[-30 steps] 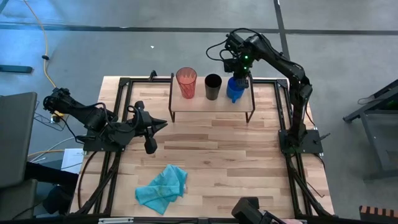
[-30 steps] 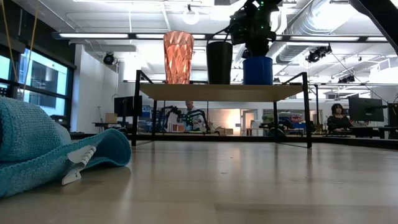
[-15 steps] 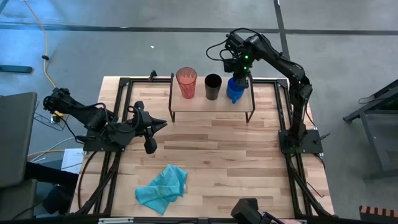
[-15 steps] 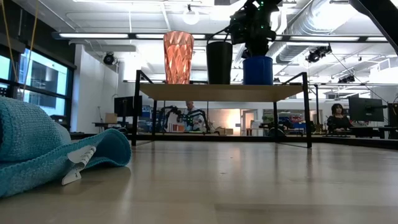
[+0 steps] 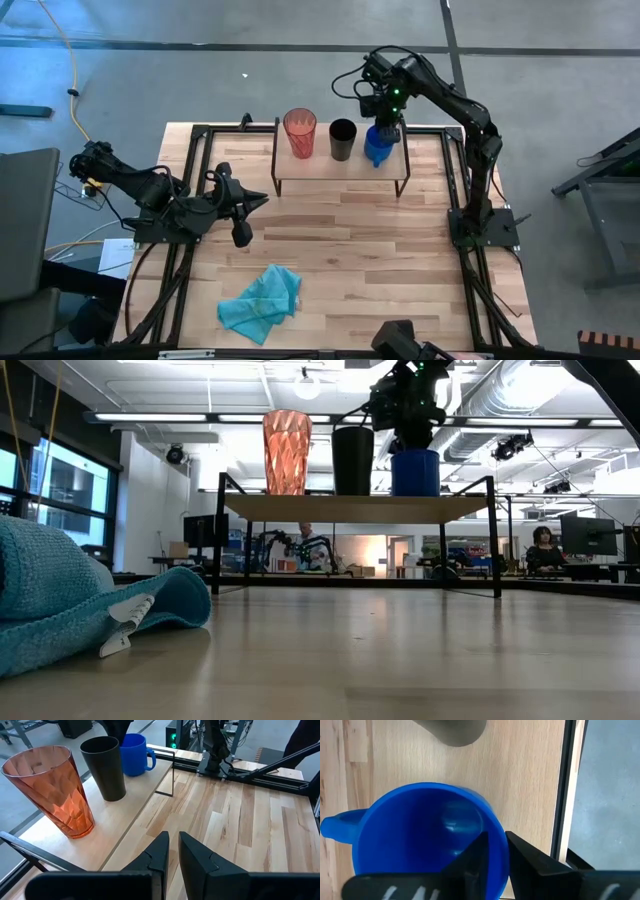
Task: Stack small to large cups/mugs on shelf
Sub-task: Put the blue mug on the shelf
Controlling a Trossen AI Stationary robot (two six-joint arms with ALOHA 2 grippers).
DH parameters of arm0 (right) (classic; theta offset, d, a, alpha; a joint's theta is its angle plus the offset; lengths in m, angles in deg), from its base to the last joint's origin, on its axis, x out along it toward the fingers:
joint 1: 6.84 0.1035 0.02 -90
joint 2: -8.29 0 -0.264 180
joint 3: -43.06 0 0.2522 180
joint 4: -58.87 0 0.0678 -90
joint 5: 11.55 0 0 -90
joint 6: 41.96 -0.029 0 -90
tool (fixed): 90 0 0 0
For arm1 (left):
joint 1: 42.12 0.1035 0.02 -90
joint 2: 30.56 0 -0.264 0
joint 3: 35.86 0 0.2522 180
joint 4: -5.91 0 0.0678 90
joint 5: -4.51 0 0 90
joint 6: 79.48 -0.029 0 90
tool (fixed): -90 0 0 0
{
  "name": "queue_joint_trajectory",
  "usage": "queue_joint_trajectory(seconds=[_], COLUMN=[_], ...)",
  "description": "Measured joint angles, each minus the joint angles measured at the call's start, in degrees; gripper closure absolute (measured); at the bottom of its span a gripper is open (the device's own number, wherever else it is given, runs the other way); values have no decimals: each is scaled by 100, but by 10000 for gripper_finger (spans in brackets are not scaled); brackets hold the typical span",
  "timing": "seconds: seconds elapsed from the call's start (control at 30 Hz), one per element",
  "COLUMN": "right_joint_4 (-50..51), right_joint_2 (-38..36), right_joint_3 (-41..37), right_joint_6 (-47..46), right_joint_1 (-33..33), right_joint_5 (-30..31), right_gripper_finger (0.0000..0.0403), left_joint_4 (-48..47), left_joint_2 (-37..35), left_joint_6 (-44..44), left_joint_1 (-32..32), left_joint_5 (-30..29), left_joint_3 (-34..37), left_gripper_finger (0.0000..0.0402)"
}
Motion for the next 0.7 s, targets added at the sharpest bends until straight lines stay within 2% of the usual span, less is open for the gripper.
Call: queue_joint_trajectory(seconds=[0.7], right_joint_4=[-113], right_joint_2=[0], right_joint_3=[0], right_joint_6=[129], right_joint_1=[143], right_joint_5=[0], right_gripper_finger=[352], left_joint_4=[-52], left_joint_2=[0], left_joint_6=[45], left_joint_1=[-1], left_joint_5=[97], left_joint_3=[0], left_gripper_finger=[369])
